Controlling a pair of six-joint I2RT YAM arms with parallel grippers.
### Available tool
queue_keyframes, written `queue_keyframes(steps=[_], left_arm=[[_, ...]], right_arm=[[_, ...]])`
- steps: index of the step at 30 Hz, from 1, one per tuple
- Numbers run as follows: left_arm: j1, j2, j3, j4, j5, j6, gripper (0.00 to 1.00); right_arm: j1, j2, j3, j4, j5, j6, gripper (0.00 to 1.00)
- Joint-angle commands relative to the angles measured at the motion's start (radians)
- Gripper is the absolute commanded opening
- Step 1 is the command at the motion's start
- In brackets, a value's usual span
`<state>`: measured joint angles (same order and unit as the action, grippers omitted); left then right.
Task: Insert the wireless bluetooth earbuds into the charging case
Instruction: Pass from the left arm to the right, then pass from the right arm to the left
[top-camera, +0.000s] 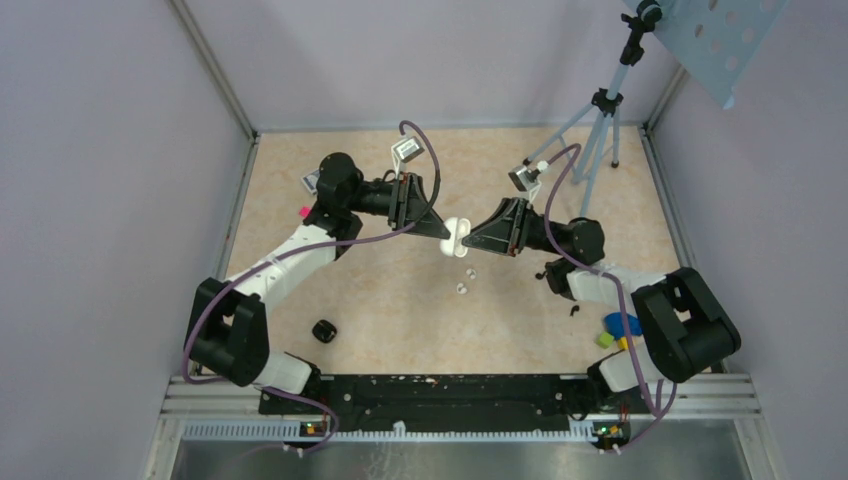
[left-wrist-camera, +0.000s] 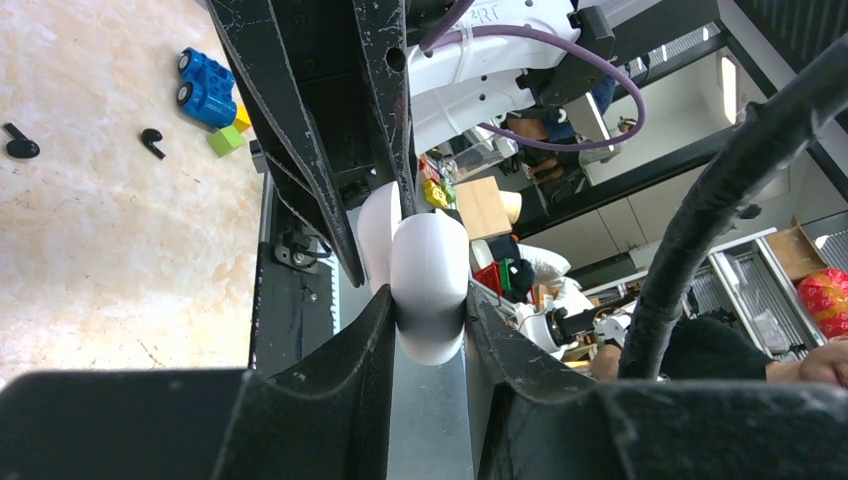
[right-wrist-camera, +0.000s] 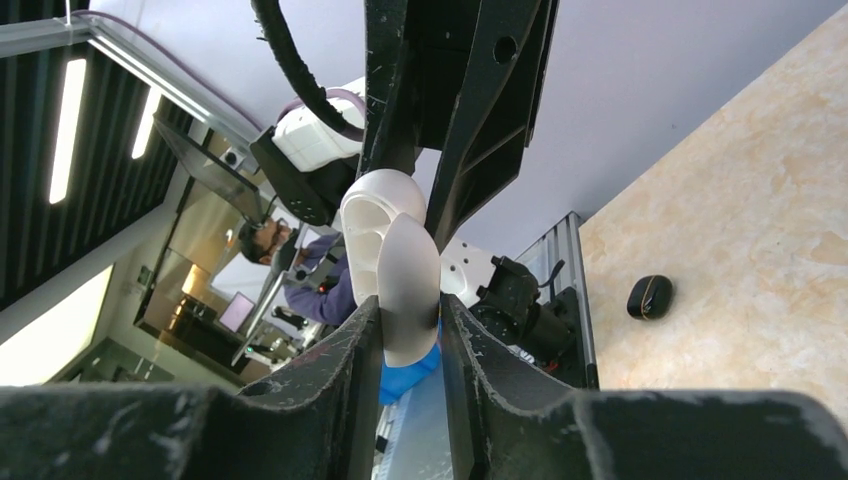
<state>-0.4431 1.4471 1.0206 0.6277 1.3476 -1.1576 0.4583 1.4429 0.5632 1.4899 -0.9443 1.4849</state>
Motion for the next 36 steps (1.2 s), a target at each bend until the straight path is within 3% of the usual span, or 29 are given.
queue_keyframes(steps=[1, 3, 4, 10, 13, 18, 21, 23, 27, 29, 34, 36], left_arm=[[-0.006, -0.042, 0.001, 0.03, -0.003, 0.011, 0.0], [-0.009, -0.042, 0.001, 0.023, -0.005, 0.018, 0.0], [-0.009, -0.043, 0.001, 0.015, -0.007, 0.026, 0.0], [-0.011, -0.041, 0.033, -0.155, -0.011, 0.155, 0.01], [-0.011, -0.038, 0.062, -0.265, -0.022, 0.239, 0.22], [-0.008, -0.017, 0.116, -0.412, -0.034, 0.336, 0.72], [-0.005, -0.006, 0.148, -0.484, -0.037, 0.387, 0.9], [-0.002, -0.003, 0.166, -0.518, -0.042, 0.413, 0.97], [0.018, 0.001, 0.182, -0.569, -0.051, 0.451, 0.99], [0.04, -0.002, 0.19, -0.607, -0.058, 0.479, 0.99], [0.098, -0.009, 0.232, -0.791, -0.132, 0.596, 0.99], [0.099, -0.01, 0.252, -0.849, -0.154, 0.659, 0.99]], right_arm=[[0.011, 0.001, 0.029, 0.128, 0.002, 0.004, 0.25], [0.011, 0.002, 0.031, 0.126, -0.001, 0.008, 0.04], [0.01, 0.004, 0.033, 0.118, -0.005, 0.01, 0.0], [0.01, -0.002, 0.026, 0.089, -0.011, 0.003, 0.0], [0.01, -0.023, 0.023, -0.002, -0.013, -0.033, 0.0], [0.008, -0.105, 0.032, -0.308, -0.039, -0.199, 0.0], [0.004, -0.18, 0.061, -0.596, -0.023, -0.368, 0.0], [0.001, -0.226, 0.087, -0.76, 0.002, -0.482, 0.0], [-0.01, -0.277, 0.164, -1.057, 0.053, -0.656, 0.0], [-0.009, -0.293, 0.223, -1.306, 0.127, -0.786, 0.0], [0.012, -0.299, 0.395, -1.756, 0.412, -1.061, 0.0], [0.049, -0.284, 0.474, -1.908, 0.61, -1.136, 0.0]])
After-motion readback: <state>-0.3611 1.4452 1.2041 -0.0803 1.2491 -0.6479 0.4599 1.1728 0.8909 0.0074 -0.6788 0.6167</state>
